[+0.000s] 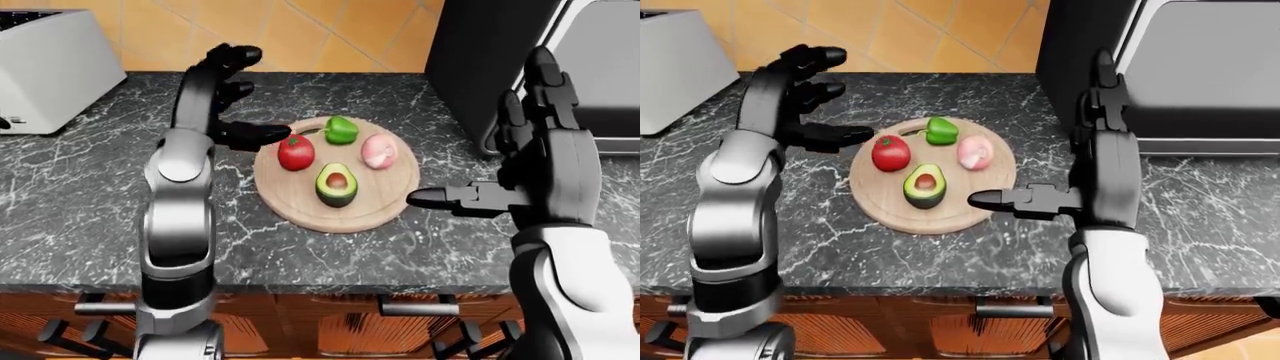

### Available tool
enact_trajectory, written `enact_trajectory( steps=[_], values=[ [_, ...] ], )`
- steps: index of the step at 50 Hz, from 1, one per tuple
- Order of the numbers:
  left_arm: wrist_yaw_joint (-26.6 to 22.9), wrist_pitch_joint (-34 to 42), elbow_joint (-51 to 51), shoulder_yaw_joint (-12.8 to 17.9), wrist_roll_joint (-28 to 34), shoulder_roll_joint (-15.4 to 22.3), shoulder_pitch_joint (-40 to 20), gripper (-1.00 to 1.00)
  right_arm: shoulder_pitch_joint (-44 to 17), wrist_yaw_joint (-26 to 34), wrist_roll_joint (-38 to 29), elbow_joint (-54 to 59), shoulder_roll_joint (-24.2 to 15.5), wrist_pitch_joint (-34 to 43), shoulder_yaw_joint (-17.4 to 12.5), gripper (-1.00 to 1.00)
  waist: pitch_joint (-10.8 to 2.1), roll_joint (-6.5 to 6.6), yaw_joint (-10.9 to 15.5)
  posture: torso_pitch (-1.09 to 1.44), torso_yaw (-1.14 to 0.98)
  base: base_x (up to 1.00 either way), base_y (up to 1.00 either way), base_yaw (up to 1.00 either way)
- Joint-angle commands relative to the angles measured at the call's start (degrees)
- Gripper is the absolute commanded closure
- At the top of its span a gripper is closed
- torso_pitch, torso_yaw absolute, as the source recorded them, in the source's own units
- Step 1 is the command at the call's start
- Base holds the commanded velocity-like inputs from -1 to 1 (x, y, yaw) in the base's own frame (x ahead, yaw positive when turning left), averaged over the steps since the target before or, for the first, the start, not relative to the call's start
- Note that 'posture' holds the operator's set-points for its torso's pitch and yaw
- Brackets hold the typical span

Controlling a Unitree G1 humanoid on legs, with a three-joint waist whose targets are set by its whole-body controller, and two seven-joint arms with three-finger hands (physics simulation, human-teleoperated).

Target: Place the avocado, onion, tomato and bell pepper on the cutting board.

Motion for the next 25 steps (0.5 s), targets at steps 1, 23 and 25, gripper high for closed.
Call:
enact_trajectory(
  steps=[1,23,25],
  values=[
    [-0.14,1.34,-3.69,0.82,0.44,1.17,-1.15,-1.00,-1.33,-0.22,-0.31,-0.78,-0.39,-1.75,-0.07,-1.00,-1.19,0.01,0.04,0.00,0.00,0.00,0.00,0.00],
    [-12.71,20.95,-34.72,9.33,8.69,12.50,12.96,-1.00,-4.49,0.65,-0.54,-2.95,-2.21,2.46,-1.32,-1.00,-0.57,0.59,0.09,0.00,0.00,0.00,0.00,0.00],
    [-14.06,21.87,-35.98,10.05,9.30,13.30,13.62,-1.00,-4.60,0.70,-0.42,-3.04,-2.27,2.57,-1.55,-1.00,-0.52,0.60,0.09,0.00,0.00,0.00,0.00,0.00]
  ],
)
